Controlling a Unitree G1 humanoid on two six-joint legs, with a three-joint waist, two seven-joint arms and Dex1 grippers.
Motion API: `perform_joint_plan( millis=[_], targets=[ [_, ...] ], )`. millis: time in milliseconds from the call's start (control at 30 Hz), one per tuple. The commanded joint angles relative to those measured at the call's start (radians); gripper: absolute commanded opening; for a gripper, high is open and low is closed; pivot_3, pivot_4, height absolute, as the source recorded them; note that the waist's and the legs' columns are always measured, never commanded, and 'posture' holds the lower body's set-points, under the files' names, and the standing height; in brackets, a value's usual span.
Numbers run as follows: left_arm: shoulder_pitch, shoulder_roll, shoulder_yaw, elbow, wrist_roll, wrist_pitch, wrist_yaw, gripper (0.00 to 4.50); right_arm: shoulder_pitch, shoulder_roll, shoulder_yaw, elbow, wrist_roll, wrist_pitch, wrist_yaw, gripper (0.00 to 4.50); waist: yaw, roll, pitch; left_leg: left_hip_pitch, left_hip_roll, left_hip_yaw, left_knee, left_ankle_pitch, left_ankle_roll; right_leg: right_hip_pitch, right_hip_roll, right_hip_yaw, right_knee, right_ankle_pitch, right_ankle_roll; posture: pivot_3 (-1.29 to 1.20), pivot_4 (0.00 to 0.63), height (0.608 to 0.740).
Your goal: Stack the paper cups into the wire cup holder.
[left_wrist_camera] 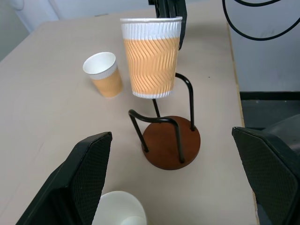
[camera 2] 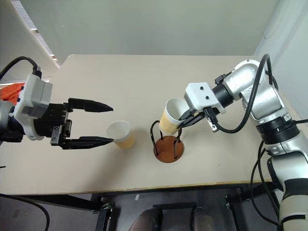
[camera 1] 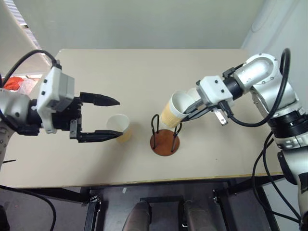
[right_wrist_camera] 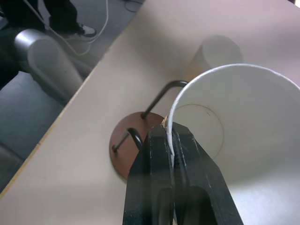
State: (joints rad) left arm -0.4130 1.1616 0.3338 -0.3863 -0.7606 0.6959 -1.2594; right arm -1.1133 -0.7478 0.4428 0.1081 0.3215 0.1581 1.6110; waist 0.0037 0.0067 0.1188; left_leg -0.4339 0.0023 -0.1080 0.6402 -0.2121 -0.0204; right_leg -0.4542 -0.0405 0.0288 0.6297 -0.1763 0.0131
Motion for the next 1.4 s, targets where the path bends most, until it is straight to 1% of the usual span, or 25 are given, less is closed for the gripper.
perform_joint_plan(
  millis=[33, 100, 200, 300, 400, 433, 467, 500, 600, 667, 733, 867, 933, 1033, 1067, 1100, 1233, 1333, 1367, 1400],
  targets=[
    [0.001, 0.023, 0.039, -0.019, -0.009, -0.003, 0.010, 4.50, -0.007, 0.011, -0.004, -0.016, -0.001, -0.024, 0.003, 0.03, 0.000, 0.000, 0.000, 0.000, 0.000, 0.000, 0.000, 0.000, 0.000, 0.000, 0.000, 0.000, 0.000, 0.000, 0.000, 0.00, 0.150, 0.740],
    [0.001, 0.024, 0.036, -0.020, -0.007, -0.004, 0.012, 4.50, -0.006, 0.022, -0.004, -0.004, -0.022, -0.028, 0.003, 0.03, -0.001, 0.000, 0.000, 0.000, 0.000, 0.000, 0.000, 0.000, 0.000, 0.000, 0.000, 0.000, 0.000, 0.000, -0.001, 0.00, 0.150, 0.740],
    [-0.002, 0.023, 0.025, -0.023, -0.003, -0.008, 0.017, 4.50, -0.005, 0.038, -0.008, 0.010, -0.055, -0.032, 0.003, 0.59, -0.001, 0.000, 0.000, 0.000, 0.000, 0.000, 0.000, 0.000, 0.000, 0.000, 0.000, 0.000, 0.000, 0.000, -0.001, 0.00, 0.150, 0.740],
    [-0.003, 0.023, 0.013, -0.020, 0.011, -0.017, 0.020, 4.50, -0.003, 0.049, -0.021, 0.011, -0.072, -0.025, 0.003, 1.52, -0.001, 0.000, 0.000, 0.000, 0.000, 0.000, 0.000, 0.000, 0.000, 0.000, 0.000, 0.000, 0.000, 0.000, -0.001, 0.00, 0.150, 0.740],
    [-0.008, 0.029, -0.017, -0.007, 0.061, -0.051, 0.028, 4.50, -0.012, 0.060, -0.042, 0.022, -0.078, -0.015, -0.004, 2.43, -0.001, 0.000, 0.000, 0.000, 0.000, 0.000, 0.000, 0.000, 0.000, 0.000, 0.000, 0.000, 0.000, 0.000, -0.001, 0.00, 0.150, 0.740],
    [-0.016, 0.025, -0.023, 0.001, 0.069, -0.060, 0.033, 4.50, -0.015, 0.061, -0.049, 0.025, -0.077, -0.010, -0.006, 2.87, -0.001, 0.000, 0.000, 0.000, 0.000, 0.000, 0.000, 0.000, 0.000, 0.000, 0.000, 0.000, 0.000, 0.000, -0.001, 0.00, 0.150, 0.740],
    [-0.034, 0.019, -0.038, 0.015, 0.089, -0.070, 0.052, 4.50, -0.021, 0.063, -0.060, 0.036, -0.075, -0.007, -0.011, 3.08, -0.001, 0.000, 0.000, 0.000, 0.000, 0.000, 0.000, 0.000, 0.000, 0.000, 0.000, 0.000, 0.000, 0.000, -0.001, 0.00, 0.150, 0.740],
    [-0.050, 0.015, -0.050, 0.031, 0.106, -0.079, 0.068, 4.50, -0.027, 0.066, -0.070, 0.046, -0.075, -0.005, -0.020, 3.47, 0.000, 0.000, 0.000, 0.000, 0.000, 0.000, 0.000, 0.000, 0.000, 0.000, 0.000, 0.000, 0.000, 0.000, -0.001, 0.00, 0.150, 0.740],
    [-0.140, -0.020, -0.125, 0.108, 0.209, -0.127, 0.151, 4.50, -0.048, 0.070, -0.094, 0.093, -0.088, -0.012, -0.036, 4.44, 0.003, 0.000, 0.000, 0.000, 0.000, 0.000, 0.001, 0.001, 0.000, 0.000, 0.000, 0.000, 0.000, 0.001, -0.002, 0.00, 0.150, 0.740],
    [-0.230, -0.061, -0.210, 0.194, 0.320, -0.155, 0.235, 4.50, -0.092, 0.094, -0.115, 0.208, -0.118, -0.020, -0.091, 4.44, 0.003, 0.000, 0.000, 0.000, 0.000, 0.000, 0.001, 0.001, -0.001, 0.000, 0.000, 0.000, 0.000, 0.002, -0.004, 0.00, 0.150, 0.740],
    [-0.285, -0.092, -0.265, 0.246, 0.384, -0.170, 0.271, 4.50, -0.127, 0.115, -0.124, 0.312, -0.154, -0.041, -0.135, 4.44, 0.002, 0.000, 0.000, 0.001, 0.000, -0.001, 0.002, 0.002, -0.001, 0.000, -0.001, 0.000, -0.001, 0.004, -0.006, 0.00, 0.150, 0.740],
    [-0.362, -0.170, -0.348, 0.288, 0.423, -0.169, 0.266, 4.50, -0.195, 0.147, -0.101, 0.617, -0.284, -0.141, -0.259, 4.44, 0.003, 0.000, 0.000, 0.001, 0.000, -0.002, 0.002, 0.003, -0.001, 0.000, -0.001, 0.000, -0.001, 0.005, -0.007, 0.00, 0.150, 0.740],
    [-0.386, -0.194, -0.366, 0.300, 0.438, -0.168, 0.265, 4.50, -0.220, 0.162, -0.085, 0.748, -0.346, -0.178, -0.314, 4.44, 0.006, 0.000, 0.000, 0.000, 0.000, -0.002, 0.002, 0.003, -0.001, 0.000, -0.001, 0.000, -0.001, 0.005, -0.007, 0.00, 0.150, 0.740],
    [-0.409, -0.216, -0.367, 0.303, 0.439, -0.143, 0.273, 4.50, -0.246, 0.184, -0.048, 0.915, -0.461, -0.228, -0.439, 4.44, 0.008, 0.000, 0.000, -0.001, 0.000, -0.002, 0.000, 0.002, -0.002, -0.002, -0.001, -0.001, -0.002, 0.008, -0.003, 0.00, 0.150, 0.740],
    [-0.408, -0.217, -0.362, 0.300, 0.437, -0.134, 0.273, 4.50, -0.252, 0.192, -0.046, 0.947, -0.480, -0.235, -0.454, 4.44, 0.009, 0.000, 0.000, -0.001, 0.000, -0.002, -0.001, 0.002, -0.003, -0.002, -0.001, -0.002, -0.002, 0.011, 0.003, 0.00, 0.150, 0.740],
    [-0.407, -0.218, -0.358, 0.297, 0.436, -0.128, 0.272, 4.50, -0.257, 0.199, -0.048, 0.971, -0.492, -0.242, -0.460, 4.44, 0.009, 0.000, 0.000, -0.002, 0.000, -0.002, -0.002, 0.001, -0.003, -0.003, -0.001, -0.002, -0.003, 0.012, 0.005, 0.00, 0.150, 0.740],
    [-0.384, -0.206, -0.343, 0.267, 0.434, -0.114, 0.267, 4.50, -0.257, 0.229, -0.052, 1.040, -0.535, -0.272, -0.465, 4.44, 0.006, 0.001, 0.000, -0.002, 0.001, -0.001, -0.005, 0.000, -0.005, -0.004, -0.001, -0.002, -0.003, 0.013, 0.007, 0.00, 0.150, 0.740],
    [-0.363, -0.197, -0.332, 0.246, 0.433, -0.104, 0.269, 4.50, -0.252, 0.253, -0.056, 1.062, -0.552, -0.289, -0.465, 3.89, 0.003, 0.001, 0.000, -0.001, 0.001, 0.000, -0.006, -0.001, -0.006, -0.004, -0.001, -0.003, -0.004, 0.013, 0.007, 0.00, 0.150, 0.740],
    [-0.358, -0.195, -0.327, 0.240, 0.433, -0.101, 0.270, 4.50, -0.250, 0.258, -0.055, 1.069, -0.562, -0.295, -0.474, 3.62, 0.004, 0.001, 0.000, -0.001, 0.002, 0.000, -0.006, -0.001, -0.006, -0.004, -0.001, -0.003, -0.004, 0.013, 0.007, 0.00, 0.150, 0.740],
    [-0.353, -0.193, -0.323, 0.234, 0.433, -0.097, 0.273, 4.50, -0.249, 0.263, -0.054, 1.076, -0.571, -0.300, -0.482, 3.24, 0.004, 0.001, 0.000, -0.001, 0.002, 0.000, -0.005, -0.001, -0.006, -0.004, -0.001, -0.003, -0.004, 0.013, 0.007, 0.00, 0.150, 0.740]
  ],
)
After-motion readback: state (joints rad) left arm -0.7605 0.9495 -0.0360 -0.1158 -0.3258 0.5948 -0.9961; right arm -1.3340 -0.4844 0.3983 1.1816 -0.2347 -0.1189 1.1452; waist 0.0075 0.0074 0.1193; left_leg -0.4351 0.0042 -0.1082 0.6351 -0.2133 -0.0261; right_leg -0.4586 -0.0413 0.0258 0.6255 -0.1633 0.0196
